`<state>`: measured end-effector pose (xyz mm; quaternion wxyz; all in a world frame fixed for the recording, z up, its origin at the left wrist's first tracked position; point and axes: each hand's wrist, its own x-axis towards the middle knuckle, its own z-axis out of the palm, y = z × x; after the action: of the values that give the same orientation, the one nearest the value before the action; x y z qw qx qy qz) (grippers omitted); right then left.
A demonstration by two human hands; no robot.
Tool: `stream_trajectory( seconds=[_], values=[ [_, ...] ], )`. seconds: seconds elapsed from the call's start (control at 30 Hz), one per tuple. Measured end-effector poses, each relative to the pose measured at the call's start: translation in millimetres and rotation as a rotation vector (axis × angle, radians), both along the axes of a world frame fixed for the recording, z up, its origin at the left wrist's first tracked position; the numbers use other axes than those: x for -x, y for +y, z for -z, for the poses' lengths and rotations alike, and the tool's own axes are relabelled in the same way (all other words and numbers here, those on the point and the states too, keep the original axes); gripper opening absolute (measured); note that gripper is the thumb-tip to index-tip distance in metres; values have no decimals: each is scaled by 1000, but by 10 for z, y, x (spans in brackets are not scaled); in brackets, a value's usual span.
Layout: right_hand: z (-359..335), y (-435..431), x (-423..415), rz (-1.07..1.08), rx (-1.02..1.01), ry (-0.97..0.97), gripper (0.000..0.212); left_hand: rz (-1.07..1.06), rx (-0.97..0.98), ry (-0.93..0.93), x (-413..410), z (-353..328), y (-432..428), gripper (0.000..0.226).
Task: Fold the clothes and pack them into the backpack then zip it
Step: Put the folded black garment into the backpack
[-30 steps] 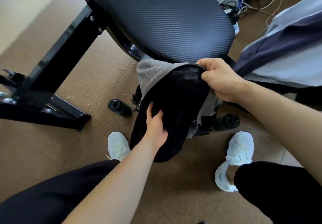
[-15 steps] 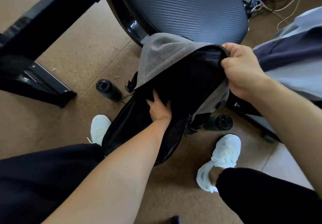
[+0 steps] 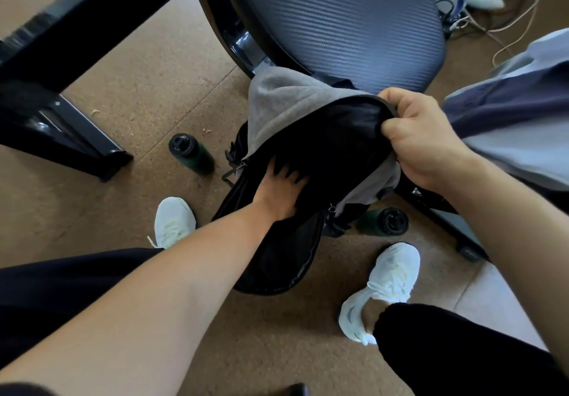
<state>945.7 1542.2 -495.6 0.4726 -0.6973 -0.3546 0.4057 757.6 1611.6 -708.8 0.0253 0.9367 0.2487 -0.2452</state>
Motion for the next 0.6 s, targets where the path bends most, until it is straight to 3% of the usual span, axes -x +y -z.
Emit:
stream_trajectory(
  seconds=[0.3,0.6],
  values=[
    [14,27,-109,117,-15,-62,35,-173,143,327,-208,160,230,67],
    [35,43,-102,84,6,-182,33,-271,169,10,1,58,-55,59]
  ],
)
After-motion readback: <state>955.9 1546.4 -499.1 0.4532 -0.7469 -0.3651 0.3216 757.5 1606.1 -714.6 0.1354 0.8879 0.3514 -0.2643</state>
